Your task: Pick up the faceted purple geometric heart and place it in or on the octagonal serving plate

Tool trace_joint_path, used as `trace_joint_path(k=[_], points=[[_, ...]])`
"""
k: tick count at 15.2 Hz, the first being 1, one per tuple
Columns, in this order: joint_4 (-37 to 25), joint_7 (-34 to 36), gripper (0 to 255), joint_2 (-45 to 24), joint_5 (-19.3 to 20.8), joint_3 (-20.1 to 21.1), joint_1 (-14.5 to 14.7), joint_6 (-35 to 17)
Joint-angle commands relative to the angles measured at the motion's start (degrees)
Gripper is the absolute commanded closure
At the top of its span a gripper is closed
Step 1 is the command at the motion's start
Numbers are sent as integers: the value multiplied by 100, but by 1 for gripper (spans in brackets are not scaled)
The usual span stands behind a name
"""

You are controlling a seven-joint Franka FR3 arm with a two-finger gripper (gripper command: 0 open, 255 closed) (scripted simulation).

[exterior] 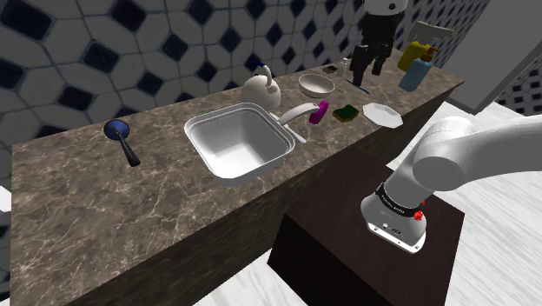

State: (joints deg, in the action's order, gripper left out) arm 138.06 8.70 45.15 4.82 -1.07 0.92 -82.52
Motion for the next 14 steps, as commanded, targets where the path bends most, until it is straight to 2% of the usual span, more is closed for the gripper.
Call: trace_joint_path(k=[1, 7, 14], points=[[0, 0, 0, 0, 0, 0, 0, 0], [591, 1421, 0, -567, -112, 167, -530, -1502], [935, 3040, 0, -1552, -65, 296, -1177, -3246]])
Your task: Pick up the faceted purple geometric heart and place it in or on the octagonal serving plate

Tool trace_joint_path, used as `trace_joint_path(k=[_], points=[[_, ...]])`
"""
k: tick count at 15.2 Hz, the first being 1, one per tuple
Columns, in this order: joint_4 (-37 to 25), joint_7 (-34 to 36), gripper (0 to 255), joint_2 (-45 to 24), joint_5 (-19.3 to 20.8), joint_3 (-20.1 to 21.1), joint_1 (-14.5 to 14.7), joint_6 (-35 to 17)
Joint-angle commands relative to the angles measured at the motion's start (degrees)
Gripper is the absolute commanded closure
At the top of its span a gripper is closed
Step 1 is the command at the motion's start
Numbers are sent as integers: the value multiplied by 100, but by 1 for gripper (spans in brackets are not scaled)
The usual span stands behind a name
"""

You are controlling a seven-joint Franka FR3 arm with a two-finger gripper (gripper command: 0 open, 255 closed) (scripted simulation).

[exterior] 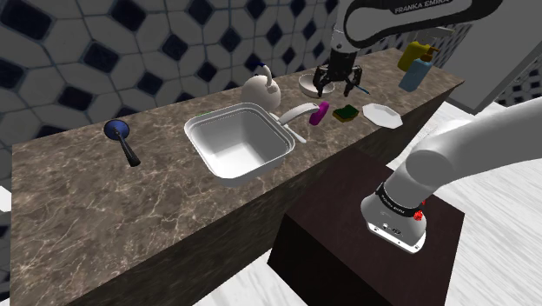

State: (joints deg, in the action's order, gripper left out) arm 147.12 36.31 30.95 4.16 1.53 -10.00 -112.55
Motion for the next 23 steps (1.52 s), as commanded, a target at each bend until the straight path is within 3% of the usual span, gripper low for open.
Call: trace_joint_path(k=[1, 13, 23], points=[[50, 513, 0, -293, 26, 47, -180, -484], [-100, 3431, 0, -2298, 719, 29, -1344, -2991], [-21, 3583, 0, -2860, 943, -12, -1414, -3628]])
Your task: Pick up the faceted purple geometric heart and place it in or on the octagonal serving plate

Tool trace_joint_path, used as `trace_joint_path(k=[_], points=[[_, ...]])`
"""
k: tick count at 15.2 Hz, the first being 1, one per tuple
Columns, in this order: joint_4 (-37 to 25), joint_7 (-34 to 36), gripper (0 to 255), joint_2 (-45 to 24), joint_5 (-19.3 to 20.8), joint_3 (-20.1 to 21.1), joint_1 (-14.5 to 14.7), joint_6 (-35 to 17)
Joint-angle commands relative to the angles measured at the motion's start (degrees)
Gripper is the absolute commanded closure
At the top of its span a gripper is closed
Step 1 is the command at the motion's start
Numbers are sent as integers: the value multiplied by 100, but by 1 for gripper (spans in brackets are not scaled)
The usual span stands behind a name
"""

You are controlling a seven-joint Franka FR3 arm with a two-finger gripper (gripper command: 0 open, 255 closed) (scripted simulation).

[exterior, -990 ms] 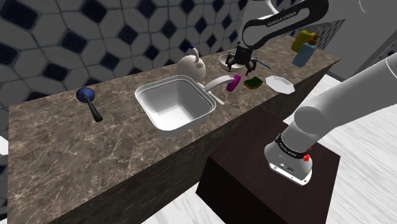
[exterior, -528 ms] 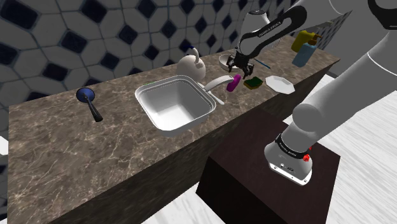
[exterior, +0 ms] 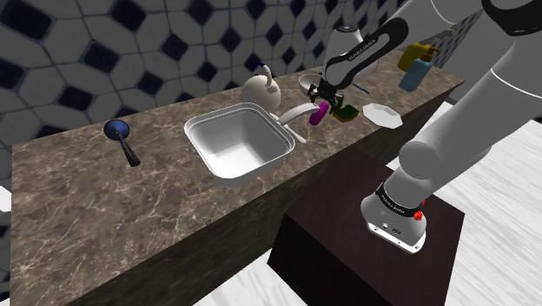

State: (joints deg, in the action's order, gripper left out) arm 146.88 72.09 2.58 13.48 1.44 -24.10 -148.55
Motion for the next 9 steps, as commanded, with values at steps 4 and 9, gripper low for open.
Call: trace_joint_path(k=[4, 9], points=[[3, 5, 0, -22, 10, -3, -4, -27], [3, 5, 255, -22, 10, -3, -4, -27]])
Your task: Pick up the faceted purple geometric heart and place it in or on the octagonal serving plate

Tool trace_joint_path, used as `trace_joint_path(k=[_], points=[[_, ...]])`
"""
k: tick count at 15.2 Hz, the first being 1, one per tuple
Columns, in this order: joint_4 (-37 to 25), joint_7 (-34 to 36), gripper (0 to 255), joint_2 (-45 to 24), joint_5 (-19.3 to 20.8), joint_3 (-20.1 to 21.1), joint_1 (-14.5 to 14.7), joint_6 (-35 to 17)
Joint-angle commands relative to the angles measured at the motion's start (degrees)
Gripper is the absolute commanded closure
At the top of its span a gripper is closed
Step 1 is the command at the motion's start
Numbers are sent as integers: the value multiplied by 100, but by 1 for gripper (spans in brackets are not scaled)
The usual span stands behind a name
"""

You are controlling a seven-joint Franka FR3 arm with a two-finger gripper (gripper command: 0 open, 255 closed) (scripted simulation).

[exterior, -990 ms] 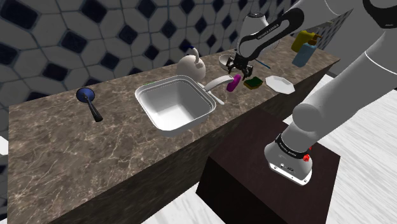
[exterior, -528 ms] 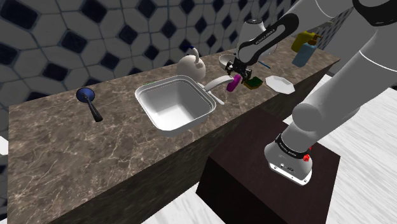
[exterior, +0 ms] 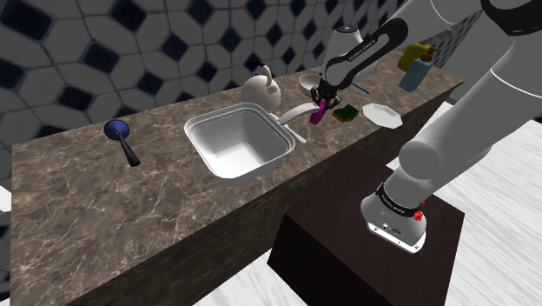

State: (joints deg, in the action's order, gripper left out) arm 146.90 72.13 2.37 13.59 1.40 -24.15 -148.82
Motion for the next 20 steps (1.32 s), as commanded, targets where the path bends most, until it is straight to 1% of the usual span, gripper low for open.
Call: trace_joint_path(k=[1, 6, 20], points=[[1, -1, 255, -1, 0, 0, 0, 0], [1, 1, 255, -2, 0, 1, 0, 0], [-321, -351, 255, 880, -353, -3, 82, 1186]])
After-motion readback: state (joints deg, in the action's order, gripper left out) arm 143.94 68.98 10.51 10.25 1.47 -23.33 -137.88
